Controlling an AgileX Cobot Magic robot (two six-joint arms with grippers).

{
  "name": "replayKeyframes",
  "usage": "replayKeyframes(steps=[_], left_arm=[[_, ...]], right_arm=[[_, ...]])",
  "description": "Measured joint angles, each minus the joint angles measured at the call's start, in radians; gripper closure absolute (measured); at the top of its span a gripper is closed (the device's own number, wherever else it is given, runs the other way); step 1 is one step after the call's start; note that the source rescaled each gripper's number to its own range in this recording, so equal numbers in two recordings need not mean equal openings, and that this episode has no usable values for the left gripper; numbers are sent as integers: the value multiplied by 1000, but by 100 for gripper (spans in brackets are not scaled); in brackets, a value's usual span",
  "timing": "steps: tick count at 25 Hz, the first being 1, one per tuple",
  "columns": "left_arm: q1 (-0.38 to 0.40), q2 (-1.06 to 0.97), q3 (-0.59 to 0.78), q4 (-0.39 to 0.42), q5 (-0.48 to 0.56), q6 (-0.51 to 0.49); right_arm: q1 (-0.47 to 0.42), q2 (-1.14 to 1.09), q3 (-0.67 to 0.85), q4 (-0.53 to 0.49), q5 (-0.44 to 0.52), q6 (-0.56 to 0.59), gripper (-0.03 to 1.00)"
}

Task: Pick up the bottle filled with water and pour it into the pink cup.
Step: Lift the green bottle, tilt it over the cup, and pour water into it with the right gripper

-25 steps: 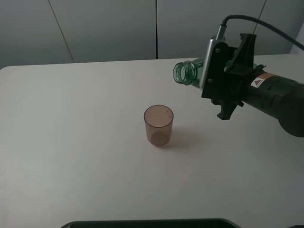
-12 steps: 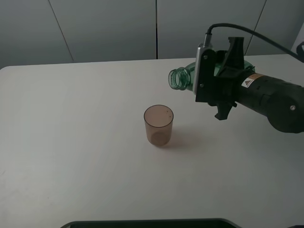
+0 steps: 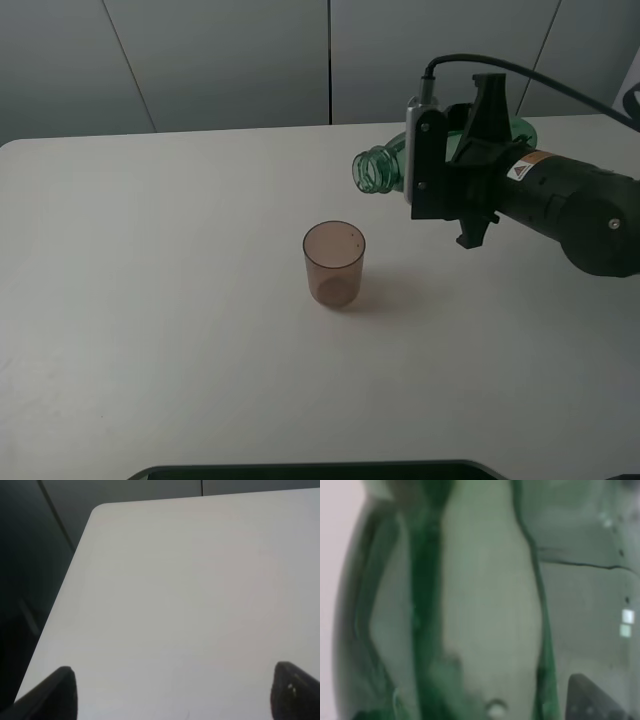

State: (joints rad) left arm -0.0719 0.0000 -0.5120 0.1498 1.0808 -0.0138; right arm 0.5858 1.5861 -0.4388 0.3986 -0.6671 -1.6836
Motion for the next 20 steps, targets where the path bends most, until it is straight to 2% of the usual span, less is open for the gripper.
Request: replayKeyframes(steps=[5,10,20], left_arm=[[0,0,0,0,0,-2],[0,0,0,0,0,-2],[0,-2,0,0,0,-2]], right_arm=[[0,0,0,13,0,-19,97],[0,2,-2,61,-16,-84,97],[0,2,-2,90,-23,-110,97]])
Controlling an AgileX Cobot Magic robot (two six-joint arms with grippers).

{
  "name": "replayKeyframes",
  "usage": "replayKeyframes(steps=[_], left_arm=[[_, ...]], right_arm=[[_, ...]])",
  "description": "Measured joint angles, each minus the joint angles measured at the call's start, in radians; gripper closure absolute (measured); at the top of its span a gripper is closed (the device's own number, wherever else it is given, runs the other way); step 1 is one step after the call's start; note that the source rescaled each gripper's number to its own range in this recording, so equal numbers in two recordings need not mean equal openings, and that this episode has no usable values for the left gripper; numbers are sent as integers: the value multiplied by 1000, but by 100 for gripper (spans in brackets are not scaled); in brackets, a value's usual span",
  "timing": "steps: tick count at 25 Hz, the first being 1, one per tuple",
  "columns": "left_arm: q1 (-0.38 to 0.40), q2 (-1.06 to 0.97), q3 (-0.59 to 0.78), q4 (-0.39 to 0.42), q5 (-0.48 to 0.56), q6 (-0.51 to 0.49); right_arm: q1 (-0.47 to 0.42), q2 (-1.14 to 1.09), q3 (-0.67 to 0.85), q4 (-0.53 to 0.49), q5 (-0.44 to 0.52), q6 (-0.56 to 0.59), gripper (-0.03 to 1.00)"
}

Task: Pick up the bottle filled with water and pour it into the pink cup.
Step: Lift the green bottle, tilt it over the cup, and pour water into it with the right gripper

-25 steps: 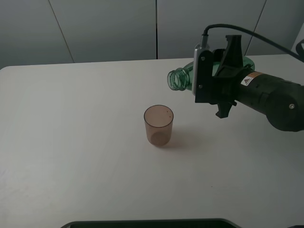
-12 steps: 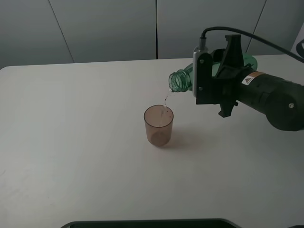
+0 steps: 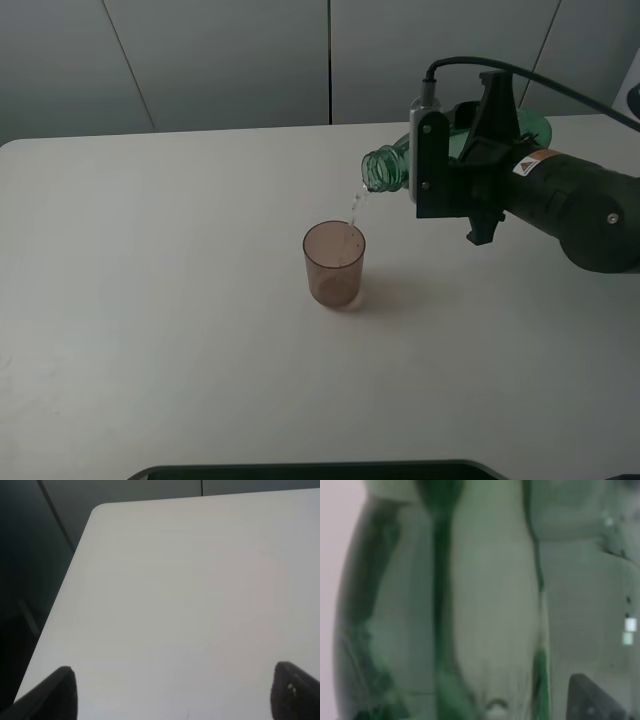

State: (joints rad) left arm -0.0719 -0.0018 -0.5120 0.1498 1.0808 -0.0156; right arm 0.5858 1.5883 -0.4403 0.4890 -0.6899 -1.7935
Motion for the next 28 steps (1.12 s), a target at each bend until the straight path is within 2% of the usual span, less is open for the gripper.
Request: replayKeyframes(steps=[28], left_arm=[[0,0,0,0,0,-2]], right_arm=[[0,0,0,48,-7,-73,97]])
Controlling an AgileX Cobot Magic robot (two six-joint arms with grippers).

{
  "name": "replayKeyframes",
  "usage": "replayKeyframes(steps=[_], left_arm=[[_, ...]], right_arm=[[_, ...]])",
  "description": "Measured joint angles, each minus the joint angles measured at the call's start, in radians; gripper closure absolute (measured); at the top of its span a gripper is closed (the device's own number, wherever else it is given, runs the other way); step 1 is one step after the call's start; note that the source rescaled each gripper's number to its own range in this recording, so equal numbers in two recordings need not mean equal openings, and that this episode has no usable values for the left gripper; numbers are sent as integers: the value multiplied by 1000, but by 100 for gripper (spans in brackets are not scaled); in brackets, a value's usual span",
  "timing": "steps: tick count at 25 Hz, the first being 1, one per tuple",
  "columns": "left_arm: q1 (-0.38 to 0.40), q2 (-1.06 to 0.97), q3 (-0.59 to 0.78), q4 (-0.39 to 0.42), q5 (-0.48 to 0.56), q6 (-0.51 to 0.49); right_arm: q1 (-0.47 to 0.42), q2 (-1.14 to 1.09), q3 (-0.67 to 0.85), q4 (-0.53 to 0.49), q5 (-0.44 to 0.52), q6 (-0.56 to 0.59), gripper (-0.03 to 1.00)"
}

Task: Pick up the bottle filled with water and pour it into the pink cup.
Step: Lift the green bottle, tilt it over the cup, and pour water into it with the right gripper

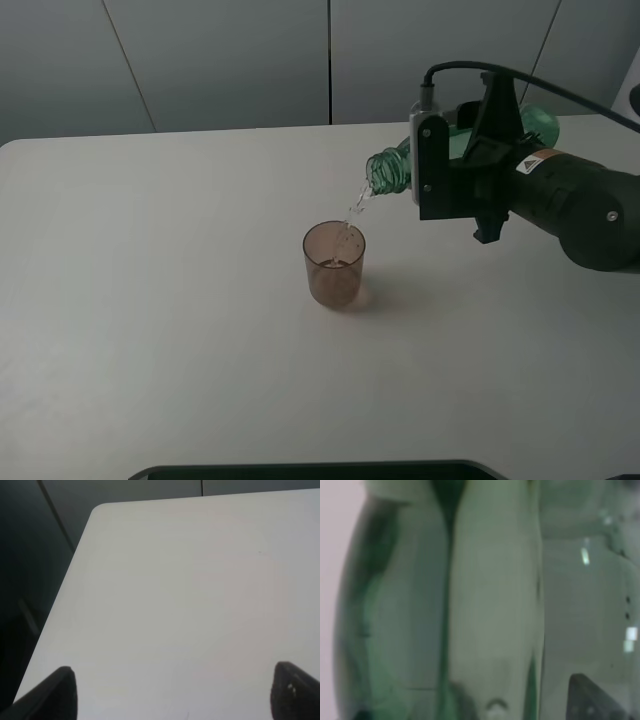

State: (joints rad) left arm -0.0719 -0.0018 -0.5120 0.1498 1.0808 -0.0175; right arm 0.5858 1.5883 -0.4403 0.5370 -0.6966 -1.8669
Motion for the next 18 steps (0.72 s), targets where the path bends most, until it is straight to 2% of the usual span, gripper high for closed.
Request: replayKeyframes(steps=[18], left_arm=[[0,0,0,0,0,0]], right_arm=[[0,0,0,2,-21,-26,97]])
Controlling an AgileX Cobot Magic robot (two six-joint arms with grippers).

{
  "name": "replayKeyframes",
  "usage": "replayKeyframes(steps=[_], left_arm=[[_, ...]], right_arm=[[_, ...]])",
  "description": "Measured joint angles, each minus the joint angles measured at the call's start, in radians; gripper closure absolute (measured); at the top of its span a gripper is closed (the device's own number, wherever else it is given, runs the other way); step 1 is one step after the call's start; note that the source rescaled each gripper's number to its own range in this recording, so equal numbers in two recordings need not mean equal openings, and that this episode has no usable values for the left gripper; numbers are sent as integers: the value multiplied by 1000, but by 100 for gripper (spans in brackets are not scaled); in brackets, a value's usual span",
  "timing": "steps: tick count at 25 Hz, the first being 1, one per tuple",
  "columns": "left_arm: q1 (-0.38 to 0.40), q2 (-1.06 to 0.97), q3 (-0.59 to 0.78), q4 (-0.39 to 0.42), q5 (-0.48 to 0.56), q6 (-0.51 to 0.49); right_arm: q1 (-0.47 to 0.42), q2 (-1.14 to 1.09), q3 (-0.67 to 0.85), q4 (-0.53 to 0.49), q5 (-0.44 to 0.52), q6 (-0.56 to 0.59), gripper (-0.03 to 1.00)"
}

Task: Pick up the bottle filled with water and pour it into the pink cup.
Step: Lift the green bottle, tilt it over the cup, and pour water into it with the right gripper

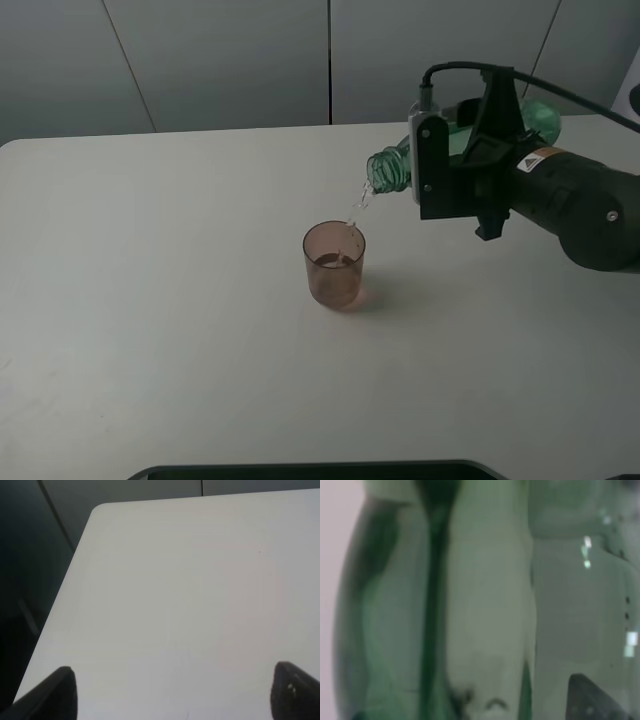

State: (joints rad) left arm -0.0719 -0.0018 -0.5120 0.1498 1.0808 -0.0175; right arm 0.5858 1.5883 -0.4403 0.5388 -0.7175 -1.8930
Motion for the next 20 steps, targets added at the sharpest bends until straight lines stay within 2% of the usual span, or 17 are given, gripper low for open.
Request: replayKeyframes(steps=[20], left_arm=[[0,0,0,0,0,0]], right_arm=[[0,0,-1,0,-8,-18,97]])
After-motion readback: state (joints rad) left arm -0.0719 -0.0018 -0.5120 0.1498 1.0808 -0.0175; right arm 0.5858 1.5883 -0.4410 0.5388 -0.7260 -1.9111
